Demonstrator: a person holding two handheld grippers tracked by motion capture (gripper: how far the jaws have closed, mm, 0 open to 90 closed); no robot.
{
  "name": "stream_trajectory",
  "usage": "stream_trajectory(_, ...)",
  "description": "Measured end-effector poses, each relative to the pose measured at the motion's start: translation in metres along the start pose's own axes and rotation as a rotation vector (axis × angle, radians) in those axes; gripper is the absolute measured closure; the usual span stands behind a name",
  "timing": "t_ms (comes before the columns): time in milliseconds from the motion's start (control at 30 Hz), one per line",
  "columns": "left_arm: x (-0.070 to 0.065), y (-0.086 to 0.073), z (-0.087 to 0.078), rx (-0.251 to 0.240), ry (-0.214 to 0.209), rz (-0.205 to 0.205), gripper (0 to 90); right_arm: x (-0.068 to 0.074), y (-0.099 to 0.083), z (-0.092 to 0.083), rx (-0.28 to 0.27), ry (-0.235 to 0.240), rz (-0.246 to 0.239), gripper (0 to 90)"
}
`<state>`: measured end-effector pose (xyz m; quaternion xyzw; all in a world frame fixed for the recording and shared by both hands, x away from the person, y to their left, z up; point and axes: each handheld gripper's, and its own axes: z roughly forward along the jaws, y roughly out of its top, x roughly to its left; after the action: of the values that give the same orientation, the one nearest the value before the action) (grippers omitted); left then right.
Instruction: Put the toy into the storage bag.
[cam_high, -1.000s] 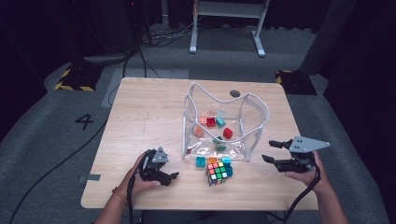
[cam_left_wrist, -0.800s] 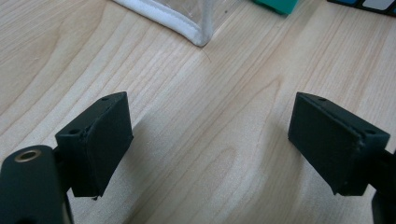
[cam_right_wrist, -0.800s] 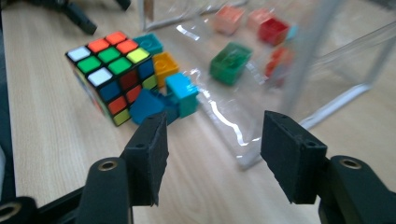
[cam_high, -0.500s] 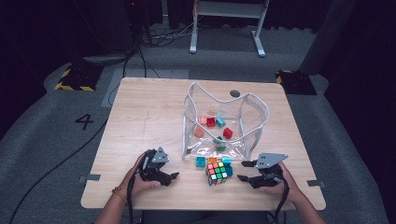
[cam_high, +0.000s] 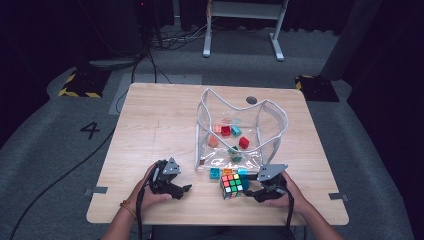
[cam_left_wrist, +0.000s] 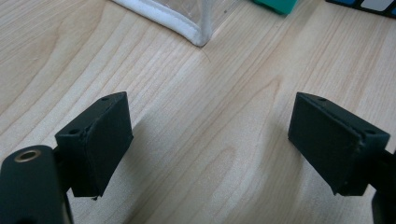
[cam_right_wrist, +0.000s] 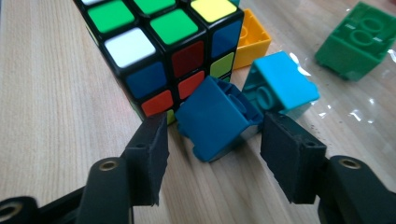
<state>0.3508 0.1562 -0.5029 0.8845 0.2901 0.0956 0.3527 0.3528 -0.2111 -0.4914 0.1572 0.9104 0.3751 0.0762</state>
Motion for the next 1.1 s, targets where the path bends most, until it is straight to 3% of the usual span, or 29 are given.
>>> stream_trajectory(33,0.0,0.0,0.0,0.0,0.003,0.003,13.7,0.002,0.0,0.002,0.025,-0.005,0.023,42.1)
stream_trajectory(133,0.0,0.0,0.0,0.001,0.001,0.003,13.7,0.002,0.001,0.003,0.036,-0.008,0.018,41.6)
stream_trajectory(267,0.0,0.0,0.0,0.001,0.002,0.004,13.7,0.003,0.001,0.005,0.026,-0.009,0.034,42.1)
stream_trajectory(400,0.0,0.0,0.0,0.001,0.003,0.005,13.7,0.003,0.0,0.004,0.006,-0.001,0.03,51.5)
stream_trajectory(467,0.0,0.0,0.0,0.001,0.003,0.005,13.7,0.003,-0.001,0.004,0.005,0.01,-0.001,55.9)
stream_trajectory(500,0.0,0.0,0.0,0.001,0.003,0.005,13.6,0.003,0.0,0.005,-0.006,0.014,-0.032,51.9)
stream_trajectory(533,0.0,0.0,0.0,0.001,0.0,0.002,13.6,0.003,0.0,0.005,-0.006,0.014,-0.032,51.9)
stream_trajectory(600,0.0,0.0,0.0,0.001,0.003,0.004,13.7,0.005,0.001,0.005,0.005,0.005,-0.047,43.3)
stream_trajectory(633,0.0,0.0,0.0,0.001,0.003,0.005,13.6,0.007,0.002,0.004,0.024,-0.016,-0.023,41.9)
stream_trajectory(667,0.0,0.0,0.0,0.001,0.001,0.003,13.7,0.005,0.003,0.007,0.005,-0.007,-0.059,40.1)
stream_trajectory(833,0.0,0.0,0.0,0.001,0.003,0.005,13.6,0.005,0.006,0.008,0.027,-0.019,-0.031,37.8)
stream_trajectory(1033,0.0,0.0,0.0,0.001,-0.001,0.002,13.7,0.008,0.016,0.015,0.017,-0.01,-0.077,33.8)
stream_trajectory(1100,0.0,0.0,0.0,0.001,0.003,0.005,13.7,0.009,0.016,0.019,0.03,0.008,-0.071,33.7)
